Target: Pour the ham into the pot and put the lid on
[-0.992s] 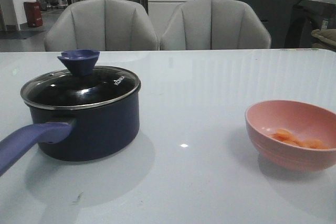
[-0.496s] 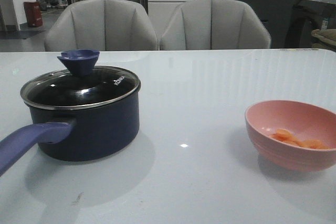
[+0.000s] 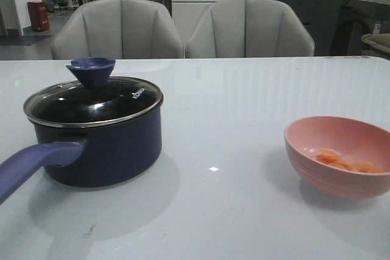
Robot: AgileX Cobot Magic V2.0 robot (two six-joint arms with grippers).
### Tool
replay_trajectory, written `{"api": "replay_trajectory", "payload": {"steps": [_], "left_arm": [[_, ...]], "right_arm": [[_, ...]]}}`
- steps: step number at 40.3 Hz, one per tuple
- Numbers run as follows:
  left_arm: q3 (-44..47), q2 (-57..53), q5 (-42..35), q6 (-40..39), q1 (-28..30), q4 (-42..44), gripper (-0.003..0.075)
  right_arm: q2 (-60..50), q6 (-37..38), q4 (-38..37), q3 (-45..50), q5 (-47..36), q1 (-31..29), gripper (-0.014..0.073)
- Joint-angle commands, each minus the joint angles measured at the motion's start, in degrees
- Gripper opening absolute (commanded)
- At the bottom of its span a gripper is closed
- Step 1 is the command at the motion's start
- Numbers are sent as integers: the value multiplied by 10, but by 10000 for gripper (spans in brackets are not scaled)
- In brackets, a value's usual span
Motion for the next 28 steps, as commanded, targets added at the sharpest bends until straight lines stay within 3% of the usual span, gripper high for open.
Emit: {"api": "replay_trajectory", "payload": {"steps": [1,8,18,28], "left_arm": [[-41,21,-8,-1,1,-8,566],[-126,90,80,-1,0,-5,692],[-267,247,197,-1,-15,-41,692],[-378,414,237,-14,-101,-68,692]], "right_arm": [[-11,0,-5,4,-47,-4,139],[-11,0,-5,4,-47,-4,139],[-11,0,-5,4,-47,-4,139],[-11,0,-5,4,-47,-4,139]]}}
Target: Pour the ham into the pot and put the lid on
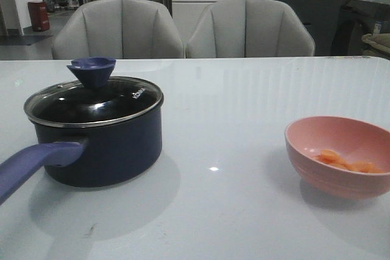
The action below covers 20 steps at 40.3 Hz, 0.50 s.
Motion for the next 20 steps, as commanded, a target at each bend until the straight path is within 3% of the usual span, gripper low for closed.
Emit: {"api": "replay_trajectory", "payload": {"steps": [1,20], "left_arm": [[-67,49,-8,-18,-40,-12,692],[-301,246,72,-174,-164,117,691]], "right_arm": [[-11,0,-5,4,-47,-4,139],[-11,0,-5,4,-47,-4,139]]}}
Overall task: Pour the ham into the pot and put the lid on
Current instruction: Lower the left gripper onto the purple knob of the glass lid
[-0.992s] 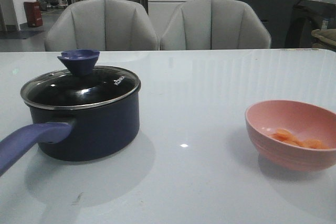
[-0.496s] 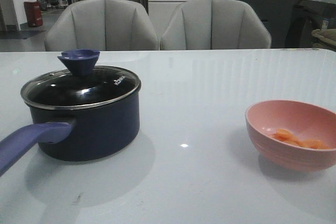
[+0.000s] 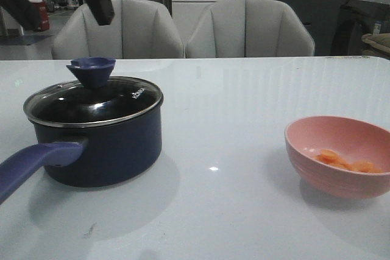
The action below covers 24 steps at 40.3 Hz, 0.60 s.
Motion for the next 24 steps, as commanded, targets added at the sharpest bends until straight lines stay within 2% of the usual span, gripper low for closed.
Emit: {"api": "replay_trajectory", "payload": {"steps": [1,11,24], "left_arm": [[-56,13,-2,-33,-13,19,691],[-140,87,87,-44,-12,18,691],[-183,147,141,-74,-3,27,691]], "right_arm": [[-11,0,-5,4,-47,-4,139],[-12,0,-5,4,-47,-4,139],[-12,0,-5,4,-47,-4,139]]}}
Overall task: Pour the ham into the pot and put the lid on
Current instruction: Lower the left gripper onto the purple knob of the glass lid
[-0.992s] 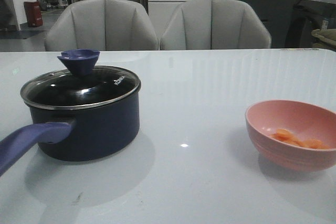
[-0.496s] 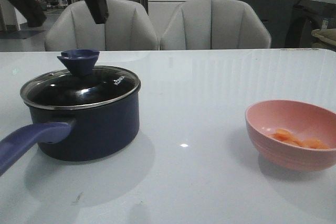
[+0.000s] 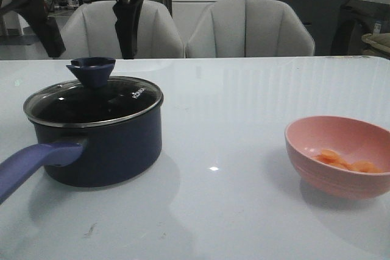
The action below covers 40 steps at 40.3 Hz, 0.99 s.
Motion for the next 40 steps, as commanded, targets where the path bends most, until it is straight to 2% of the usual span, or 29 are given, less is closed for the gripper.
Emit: {"api": "replay_trajectory", "payload": {"steps": [1,15,27,34,40], "left_arm": [[-25,-14,-3,-12,7,-4,691],[-28,13,-4,-12,43,-76,691],[-29,25,-13,-12,46,-80,686],[-29,33,-20,-12,47,-80,619],[-30,40,-15,-12,47,-80,528]], "right_arm": [[-12,0,-5,4,-47,-4,139],[-12,0,-5,4,-47,-4,139],[-12,0,-5,4,-47,-4,139],[-12,0,-5,4,-47,-4,139],[-12,0,-5,4,-47,-4,139]]}}
